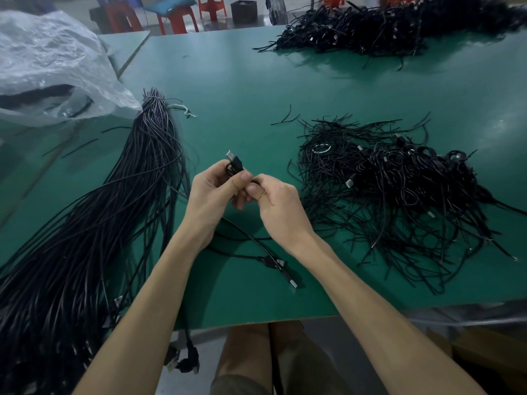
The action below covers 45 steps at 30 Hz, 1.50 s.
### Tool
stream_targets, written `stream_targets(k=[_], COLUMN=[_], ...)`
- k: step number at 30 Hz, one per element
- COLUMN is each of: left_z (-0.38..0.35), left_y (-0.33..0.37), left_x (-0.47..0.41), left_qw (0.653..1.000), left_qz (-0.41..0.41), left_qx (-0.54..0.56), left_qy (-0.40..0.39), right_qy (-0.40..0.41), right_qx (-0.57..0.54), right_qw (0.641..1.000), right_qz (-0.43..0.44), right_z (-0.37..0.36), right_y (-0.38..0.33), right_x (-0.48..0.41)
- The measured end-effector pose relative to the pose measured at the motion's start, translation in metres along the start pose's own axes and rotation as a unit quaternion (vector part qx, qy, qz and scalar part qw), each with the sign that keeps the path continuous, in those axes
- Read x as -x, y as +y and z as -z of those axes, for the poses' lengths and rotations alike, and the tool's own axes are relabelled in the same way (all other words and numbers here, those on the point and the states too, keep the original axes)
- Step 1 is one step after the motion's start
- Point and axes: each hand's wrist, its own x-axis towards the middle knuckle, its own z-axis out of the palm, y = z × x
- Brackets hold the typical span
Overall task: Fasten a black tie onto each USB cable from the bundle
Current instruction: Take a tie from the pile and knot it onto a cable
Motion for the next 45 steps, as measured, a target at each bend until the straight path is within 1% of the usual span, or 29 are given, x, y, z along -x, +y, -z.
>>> stream_targets(k=[5,9,12,14,16,18,20,23,25,28,32,37,45], left_z=[-0.001,0.000,0.003,0.004,0.006,0.006,0.007,0.008,0.008,0.007,0.008,0.006,0.007], left_y=[-0.003,-0.006,-0.007,-0.008,-0.010,-0.011,-0.011,-0.012,-0.012,-0.012,-0.009,-0.007,-0.005], left_x=[-0.002,-0.002,-0.003,-0.004,-0.005,-0.006,-0.005,-0.007,-0.007,-0.006,-0.006,-0.007,-0.007], left_qw=[0.999,0.998,0.998,0.997,0.995,0.995,0.995,0.995,0.996,0.996,0.996,0.995,0.995], left_qz=[-0.003,-0.013,-0.009,-0.010,-0.011,-0.009,-0.001,0.012,0.016,0.021,0.038,0.059,0.067], left_qx=[-0.041,-0.049,-0.044,-0.043,-0.045,-0.046,-0.045,-0.032,-0.032,-0.041,-0.029,-0.010,-0.008], left_qy=[0.017,0.029,0.048,0.069,0.083,0.083,0.084,0.089,0.085,0.073,0.076,0.083,0.074], right_qy=[-0.020,-0.032,-0.034,-0.013,0.029,0.067,0.069,0.020,-0.023,-0.072,-0.073,-0.068,0.010], right_qx=[0.051,0.089,0.143,0.186,0.212,0.260,0.339,0.430,0.452,0.463,0.472,0.469,0.360], right_qw=[0.998,0.995,0.989,0.982,0.977,0.963,0.938,0.900,0.889,0.882,0.879,0.881,0.933], right_qz=[-0.015,-0.016,-0.015,0.003,0.016,0.011,-0.017,-0.064,-0.065,-0.046,-0.012,0.010,0.025], right_z=[-0.002,-0.001,0.000,0.004,0.013,0.029,0.050,0.082,0.094,0.100,0.101,0.105,0.111], right_y=[0.000,-0.006,-0.012,-0.016,-0.021,-0.022,-0.021,-0.016,-0.012,-0.006,0.000,0.005,0.003], right_x=[-0.001,0.001,0.004,0.003,0.000,-0.007,-0.015,-0.020,-0.018,-0.015,-0.016,-0.017,-0.016])
